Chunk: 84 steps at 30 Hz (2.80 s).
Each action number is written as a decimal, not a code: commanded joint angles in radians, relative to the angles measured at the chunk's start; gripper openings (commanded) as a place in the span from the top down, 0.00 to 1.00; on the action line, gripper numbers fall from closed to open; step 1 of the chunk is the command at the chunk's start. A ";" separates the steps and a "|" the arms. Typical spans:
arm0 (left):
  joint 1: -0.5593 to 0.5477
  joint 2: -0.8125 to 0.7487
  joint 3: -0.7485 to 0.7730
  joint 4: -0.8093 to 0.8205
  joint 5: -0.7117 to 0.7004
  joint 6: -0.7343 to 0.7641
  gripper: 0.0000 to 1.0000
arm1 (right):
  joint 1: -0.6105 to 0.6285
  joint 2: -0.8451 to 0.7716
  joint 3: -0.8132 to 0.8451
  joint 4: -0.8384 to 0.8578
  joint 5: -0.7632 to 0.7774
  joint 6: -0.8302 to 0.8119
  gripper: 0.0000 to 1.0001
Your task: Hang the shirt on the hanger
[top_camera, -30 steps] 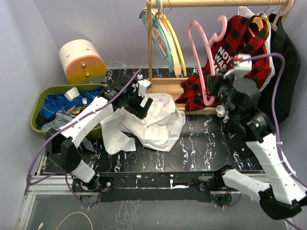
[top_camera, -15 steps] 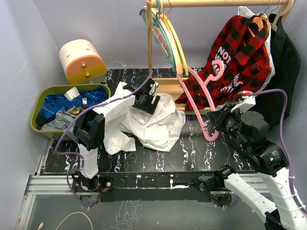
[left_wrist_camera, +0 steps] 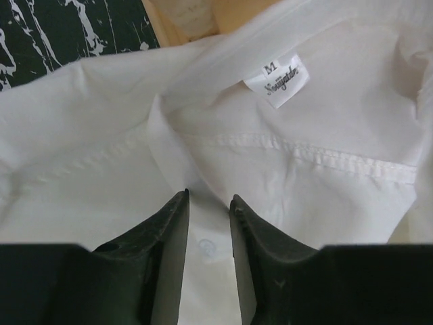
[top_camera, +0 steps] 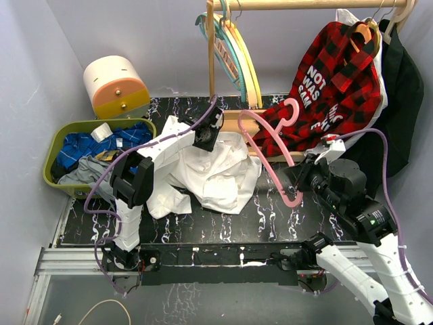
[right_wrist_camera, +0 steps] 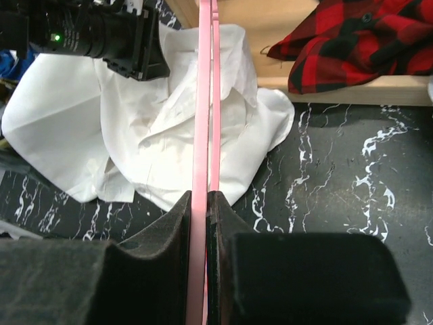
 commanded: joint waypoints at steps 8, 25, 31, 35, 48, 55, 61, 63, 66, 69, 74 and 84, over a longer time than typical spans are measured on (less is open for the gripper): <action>0.001 -0.067 -0.069 0.023 -0.066 0.050 0.83 | -0.005 -0.043 -0.025 0.058 -0.172 -0.053 0.92; 0.006 -0.236 -0.086 0.042 -0.073 0.110 1.00 | -0.005 0.059 -0.009 -0.033 -0.363 -0.113 0.92; 0.005 -0.271 -0.087 0.018 -0.025 0.120 1.00 | -0.005 0.068 -0.075 0.120 -0.408 -0.088 0.92; 0.006 -0.297 -0.081 -0.007 0.033 0.136 1.00 | -0.005 0.066 -0.129 0.241 -0.394 -0.075 0.92; 0.005 -0.430 -0.095 -0.045 0.014 0.256 1.00 | -0.005 0.149 -0.175 0.408 -0.421 -0.143 0.92; 0.006 -0.451 -0.080 -0.063 0.011 0.281 1.00 | -0.006 0.140 -0.256 0.600 -0.567 -0.077 0.92; 0.006 -0.465 -0.058 -0.099 0.079 0.280 1.00 | -0.005 0.175 -0.318 0.771 -0.577 -0.032 0.92; 0.006 -0.474 -0.053 -0.105 0.097 0.283 1.00 | -0.006 0.207 -0.330 0.820 -0.587 -0.020 0.92; 0.006 -0.485 -0.034 -0.126 0.124 0.290 1.00 | -0.005 0.252 -0.349 0.883 -0.591 -0.010 0.92; 0.006 -0.496 -0.020 -0.146 0.149 0.292 1.00 | -0.005 0.294 -0.363 0.944 -0.581 -0.006 0.92; 0.005 -0.509 -0.001 -0.174 0.207 0.291 1.00 | -0.005 0.377 -0.352 0.980 -0.566 -0.024 0.92; 0.006 -0.494 0.001 -0.204 0.294 0.295 1.00 | -0.001 0.481 -0.355 1.137 -0.590 0.002 0.92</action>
